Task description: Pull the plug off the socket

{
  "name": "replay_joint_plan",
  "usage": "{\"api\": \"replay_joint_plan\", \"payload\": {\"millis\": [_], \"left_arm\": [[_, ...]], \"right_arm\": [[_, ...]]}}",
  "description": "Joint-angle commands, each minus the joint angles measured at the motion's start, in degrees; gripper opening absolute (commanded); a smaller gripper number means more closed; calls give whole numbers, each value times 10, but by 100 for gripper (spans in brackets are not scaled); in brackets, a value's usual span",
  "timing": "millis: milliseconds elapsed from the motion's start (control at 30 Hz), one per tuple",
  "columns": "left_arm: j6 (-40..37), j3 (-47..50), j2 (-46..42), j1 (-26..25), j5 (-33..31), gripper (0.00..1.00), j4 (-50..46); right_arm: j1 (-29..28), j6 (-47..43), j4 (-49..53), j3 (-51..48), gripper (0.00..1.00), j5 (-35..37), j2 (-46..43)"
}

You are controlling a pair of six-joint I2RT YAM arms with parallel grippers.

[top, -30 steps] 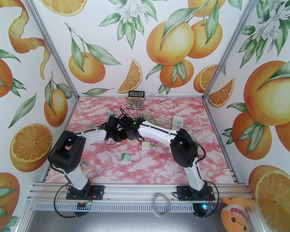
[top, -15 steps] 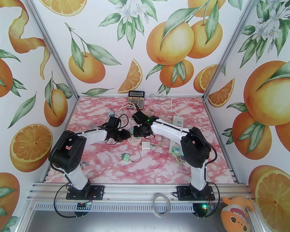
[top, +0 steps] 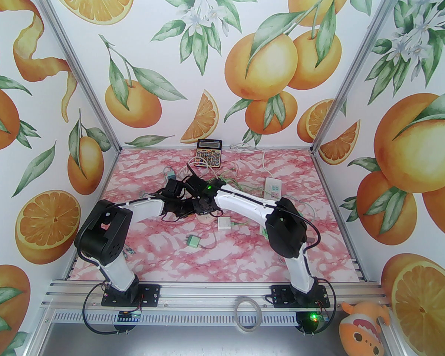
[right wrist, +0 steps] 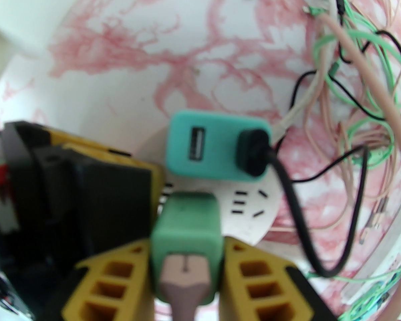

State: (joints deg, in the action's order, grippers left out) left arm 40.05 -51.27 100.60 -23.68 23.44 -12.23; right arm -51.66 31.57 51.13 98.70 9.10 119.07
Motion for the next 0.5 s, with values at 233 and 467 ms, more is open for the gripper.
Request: {"api": "replay_joint_plan", "payload": {"millis": [233,467], "left_arm": [[-20,35,73,-16,-74,29,-137],[-26,23,57,-10,-74,29,-150]], "right_arm": [[10,-12,-40,-10,31,-36,-50],[72,6,-92,-83,33,-97,-145]]}}
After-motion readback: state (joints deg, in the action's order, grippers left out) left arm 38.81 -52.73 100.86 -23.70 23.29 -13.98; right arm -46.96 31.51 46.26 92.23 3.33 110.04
